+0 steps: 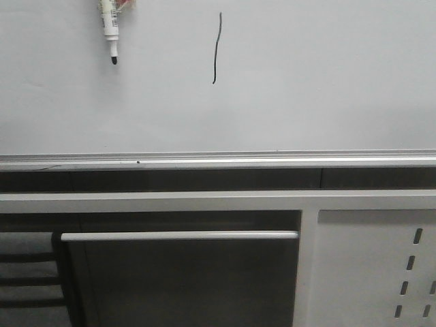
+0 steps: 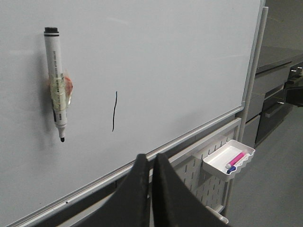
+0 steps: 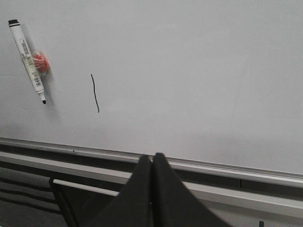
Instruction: Write number 1 on whiteboard
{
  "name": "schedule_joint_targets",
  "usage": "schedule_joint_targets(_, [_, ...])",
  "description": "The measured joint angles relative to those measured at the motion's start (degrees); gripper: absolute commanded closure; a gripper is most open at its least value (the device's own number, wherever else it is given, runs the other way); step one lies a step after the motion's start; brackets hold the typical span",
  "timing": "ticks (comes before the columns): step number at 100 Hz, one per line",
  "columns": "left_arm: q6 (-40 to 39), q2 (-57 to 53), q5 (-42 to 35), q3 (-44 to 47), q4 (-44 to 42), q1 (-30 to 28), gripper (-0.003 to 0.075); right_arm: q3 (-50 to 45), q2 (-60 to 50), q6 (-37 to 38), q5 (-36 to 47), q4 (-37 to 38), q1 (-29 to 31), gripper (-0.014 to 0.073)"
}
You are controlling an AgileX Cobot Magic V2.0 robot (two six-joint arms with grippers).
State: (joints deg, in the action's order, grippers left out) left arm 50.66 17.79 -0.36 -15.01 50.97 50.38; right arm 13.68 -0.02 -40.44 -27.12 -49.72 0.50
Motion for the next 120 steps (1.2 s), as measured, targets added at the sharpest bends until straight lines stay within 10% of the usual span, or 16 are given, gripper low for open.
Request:
schedule_joint_targets(59, [-7.2,0.0,0.0,0.6,-10.5,-1.9,0.0741,0.0,0.0,0.0,-0.1,0.0,0.0,0.0659])
schedule_joint_targets(87, [-39.7,-3.4,-0.5,6.4,-43.3,-20.4,0.0741,0.0,0.0,0.0,-0.1,0.0,0.0,0.0659])
schedule_joint_targets(120, [-46.4,-17.5,0.4,15.2,-46.3,-37.1,0.0741,0.0,0.0,0.0,-0.1,0.0,0.0,0.0659])
